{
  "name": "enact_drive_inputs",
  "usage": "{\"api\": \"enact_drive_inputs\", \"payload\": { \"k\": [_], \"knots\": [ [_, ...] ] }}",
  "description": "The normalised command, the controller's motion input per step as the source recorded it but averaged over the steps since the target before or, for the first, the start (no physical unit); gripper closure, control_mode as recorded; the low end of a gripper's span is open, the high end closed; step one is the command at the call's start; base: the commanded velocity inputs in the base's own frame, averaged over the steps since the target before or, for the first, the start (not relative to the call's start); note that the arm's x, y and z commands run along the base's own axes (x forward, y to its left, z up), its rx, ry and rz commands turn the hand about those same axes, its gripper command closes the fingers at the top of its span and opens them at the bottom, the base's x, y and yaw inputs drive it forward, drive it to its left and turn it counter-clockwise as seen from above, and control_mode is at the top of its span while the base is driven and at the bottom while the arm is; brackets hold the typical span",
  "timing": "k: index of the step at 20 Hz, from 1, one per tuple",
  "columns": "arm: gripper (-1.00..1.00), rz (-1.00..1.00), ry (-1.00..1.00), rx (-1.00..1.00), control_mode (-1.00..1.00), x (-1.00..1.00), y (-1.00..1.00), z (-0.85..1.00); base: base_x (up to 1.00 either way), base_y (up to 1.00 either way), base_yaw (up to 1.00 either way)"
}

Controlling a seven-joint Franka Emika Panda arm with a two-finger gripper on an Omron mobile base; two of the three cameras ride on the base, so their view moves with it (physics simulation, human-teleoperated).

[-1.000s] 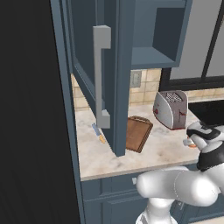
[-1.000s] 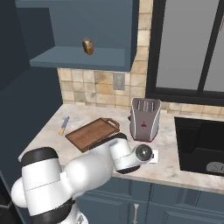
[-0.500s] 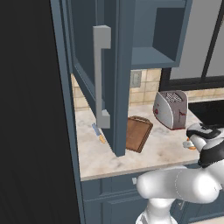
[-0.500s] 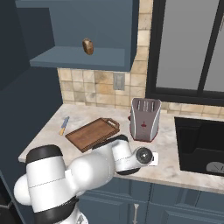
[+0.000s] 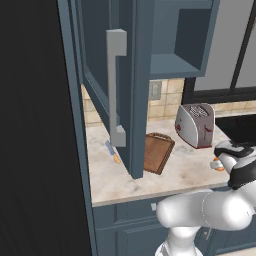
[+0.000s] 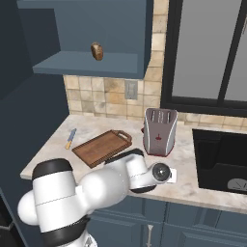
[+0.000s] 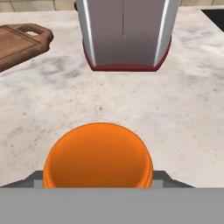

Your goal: Pick the bread, place it on the cutting board, pick the jam, place it on the counter, and close the cabinet.

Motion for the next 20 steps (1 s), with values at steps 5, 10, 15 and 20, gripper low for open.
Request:
{"api": "enact_drive_inputs", "payload": {
  "k": [5, 10, 15, 20],
  "knots": [
    [1.0, 0.0, 0.0, 0.0, -1.0, 0.0, 0.0, -0.08, 0.0, 0.0, 0.0],
    [1.0, 0.0, 0.0, 0.0, -1.0, 0.0, 0.0, 0.0, 0.0, 0.0, 0.0],
    [-1.0, 0.0, 0.0, 0.0, -1.0, 0.0, 0.0, 0.0, 0.0, 0.0, 0.0],
    [-1.0, 0.0, 0.0, 0.0, -1.0, 0.0, 0.0, 0.0, 0.0, 0.0, 0.0]
  ]
}}
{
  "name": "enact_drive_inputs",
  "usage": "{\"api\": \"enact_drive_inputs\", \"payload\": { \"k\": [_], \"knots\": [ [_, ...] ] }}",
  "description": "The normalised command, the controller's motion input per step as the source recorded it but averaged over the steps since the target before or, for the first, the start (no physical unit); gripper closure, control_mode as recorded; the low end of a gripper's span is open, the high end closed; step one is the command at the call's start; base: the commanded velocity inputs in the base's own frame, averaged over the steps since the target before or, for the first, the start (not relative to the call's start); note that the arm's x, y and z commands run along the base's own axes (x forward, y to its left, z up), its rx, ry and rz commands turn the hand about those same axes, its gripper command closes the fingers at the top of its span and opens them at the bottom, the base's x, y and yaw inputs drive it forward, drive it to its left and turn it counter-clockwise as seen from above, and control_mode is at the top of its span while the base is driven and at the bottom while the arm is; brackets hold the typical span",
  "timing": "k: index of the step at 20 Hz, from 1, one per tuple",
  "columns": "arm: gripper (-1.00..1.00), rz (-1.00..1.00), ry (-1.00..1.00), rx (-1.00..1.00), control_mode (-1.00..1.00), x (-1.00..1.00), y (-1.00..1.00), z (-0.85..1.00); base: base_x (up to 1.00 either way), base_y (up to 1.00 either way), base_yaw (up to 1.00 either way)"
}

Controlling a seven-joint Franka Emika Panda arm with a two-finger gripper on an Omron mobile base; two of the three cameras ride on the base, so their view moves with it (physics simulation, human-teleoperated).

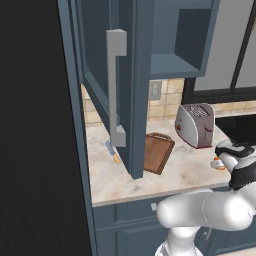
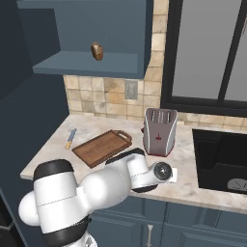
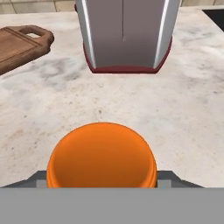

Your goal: Pick the bread, place it on the cutting board, pick the jam, place it on the counter, and close the cabinet.

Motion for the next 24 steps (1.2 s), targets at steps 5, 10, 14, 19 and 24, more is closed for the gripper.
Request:
{"api": "enact_drive_inputs", "payload": {
  "k": [5, 10, 14, 19, 24],
  "knots": [
    [-1.0, 0.0, 0.0, 0.0, -1.0, -0.04, 0.0, 0.0, 0.0, 0.0, 0.0],
    [-1.0, 0.0, -0.01, 0.0, -1.0, -0.25, 0.0, 0.0, 0.0, 0.0, 0.0],
    [-1.0, 0.01, -0.1, 0.0, -1.0, -0.34, 0.0, 0.09, 0.0, 0.0, 0.0],
    [-1.0, 0.0, -0.16, 0.0, -1.0, -0.14, 0.02, 0.3, 0.0, 0.0, 0.0],
    [-1.0, 0.0, -0.16, 0.0, -1.0, 0.0, 0.15, 0.44, 0.0, 0.0, 0.0]
  ]
}}
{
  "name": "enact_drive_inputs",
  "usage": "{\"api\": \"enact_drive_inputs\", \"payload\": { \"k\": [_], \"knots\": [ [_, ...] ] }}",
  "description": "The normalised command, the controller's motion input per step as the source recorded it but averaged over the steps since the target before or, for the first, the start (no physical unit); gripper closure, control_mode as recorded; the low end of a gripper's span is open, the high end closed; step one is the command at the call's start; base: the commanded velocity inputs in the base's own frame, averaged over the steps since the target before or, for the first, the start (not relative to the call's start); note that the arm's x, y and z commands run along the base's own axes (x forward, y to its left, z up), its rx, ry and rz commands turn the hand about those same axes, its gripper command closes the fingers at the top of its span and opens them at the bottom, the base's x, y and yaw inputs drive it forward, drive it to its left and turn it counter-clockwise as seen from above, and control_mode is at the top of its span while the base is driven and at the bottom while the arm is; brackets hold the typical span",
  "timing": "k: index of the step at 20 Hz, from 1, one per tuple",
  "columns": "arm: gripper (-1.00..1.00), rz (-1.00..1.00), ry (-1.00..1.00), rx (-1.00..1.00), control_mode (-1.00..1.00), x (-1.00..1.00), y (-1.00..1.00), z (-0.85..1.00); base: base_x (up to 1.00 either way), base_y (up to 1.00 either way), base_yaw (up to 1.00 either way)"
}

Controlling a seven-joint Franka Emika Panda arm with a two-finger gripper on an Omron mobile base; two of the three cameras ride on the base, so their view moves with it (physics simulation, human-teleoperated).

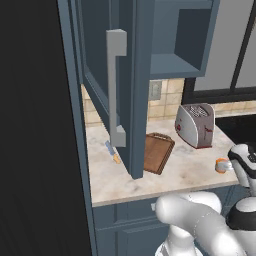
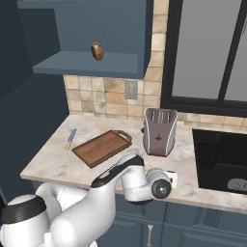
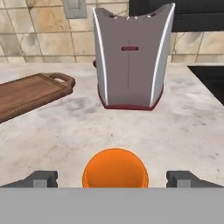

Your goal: Pick the bread, place it on the cutting board, pick the jam, place it on the counter, and close the cabinet.

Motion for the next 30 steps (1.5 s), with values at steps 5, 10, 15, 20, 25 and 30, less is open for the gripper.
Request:
{"api": "enact_drive_inputs", "payload": {
  "k": [5, 10, 15, 20, 25, 30],
  "knots": [
    [-1.0, 0.0, -0.14, 0.0, -1.0, 0.0, 0.21, 0.5, 0.0, 0.0, 0.0],
    [-1.0, 0.0, -0.01, 0.0, -1.0, 0.0, 0.24, 0.62, 0.0, 0.0, 0.0],
    [-1.0, 0.0, 0.0, 0.0, -1.0, 0.0, 0.19, 0.65, 0.0, 0.0, 0.0],
    [-1.0, 0.0, 0.0, 0.0, -1.0, 0.0, 0.17, 0.58, 0.0, 0.0, 0.0],
    [-1.0, 0.0, 0.0, 0.0, -1.0, 0.0, 0.22, 0.51, 0.0, 0.0, 0.0],
    [-1.0, 0.0, 0.0, 0.0, -1.0, 0.0, 0.21, 0.45, 0.0, 0.0, 0.0]
  ]
}}
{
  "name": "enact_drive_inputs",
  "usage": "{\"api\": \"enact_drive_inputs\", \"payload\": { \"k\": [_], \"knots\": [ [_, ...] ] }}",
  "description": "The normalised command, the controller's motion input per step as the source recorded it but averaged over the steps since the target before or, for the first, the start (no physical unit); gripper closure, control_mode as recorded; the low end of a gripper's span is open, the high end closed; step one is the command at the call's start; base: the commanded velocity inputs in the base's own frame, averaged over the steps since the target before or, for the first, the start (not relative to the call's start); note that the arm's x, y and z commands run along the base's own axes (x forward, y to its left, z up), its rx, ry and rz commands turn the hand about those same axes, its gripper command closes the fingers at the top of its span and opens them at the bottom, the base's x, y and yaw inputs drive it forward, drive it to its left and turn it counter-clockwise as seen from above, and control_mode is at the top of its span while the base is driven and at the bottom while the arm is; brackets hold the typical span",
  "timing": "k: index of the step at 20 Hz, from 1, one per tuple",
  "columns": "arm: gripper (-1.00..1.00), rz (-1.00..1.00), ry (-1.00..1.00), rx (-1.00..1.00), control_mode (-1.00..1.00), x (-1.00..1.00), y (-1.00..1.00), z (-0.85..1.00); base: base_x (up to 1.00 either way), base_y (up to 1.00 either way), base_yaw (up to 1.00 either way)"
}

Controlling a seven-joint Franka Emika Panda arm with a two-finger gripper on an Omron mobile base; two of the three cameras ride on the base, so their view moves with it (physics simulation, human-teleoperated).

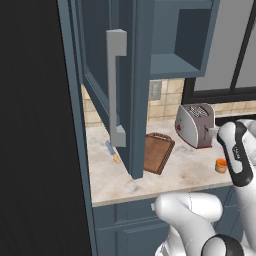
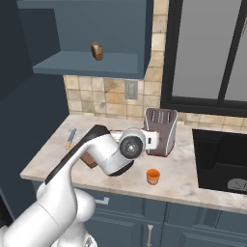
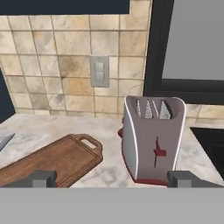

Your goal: Pick the bread, place it on the cutting board, pick the jam, place it on the counter, and close the cabinet.

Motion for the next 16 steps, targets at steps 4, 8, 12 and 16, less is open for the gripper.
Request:
{"api": "enact_drive_inputs", "payload": {
  "k": [4, 8, 12, 16],
  "knots": [
    [-1.0, 0.0, 0.03, 0.0, -1.0, 0.0, 0.26, 0.51, 0.0, 0.0, 0.0],
    [-1.0, 0.0, 0.07, 0.0, -1.0, 0.0, 0.29, 0.44, 0.0, 0.0, 0.0],
    [-1.0, 0.0, 0.06, 0.0, -1.0, 0.0, 0.32, 0.43, 0.0, 0.0, 0.0],
    [-1.0, 0.0, 0.05, 0.0, -1.0, 0.0, 0.3, 0.42, 0.0, 0.0, 0.0]
  ]
}}
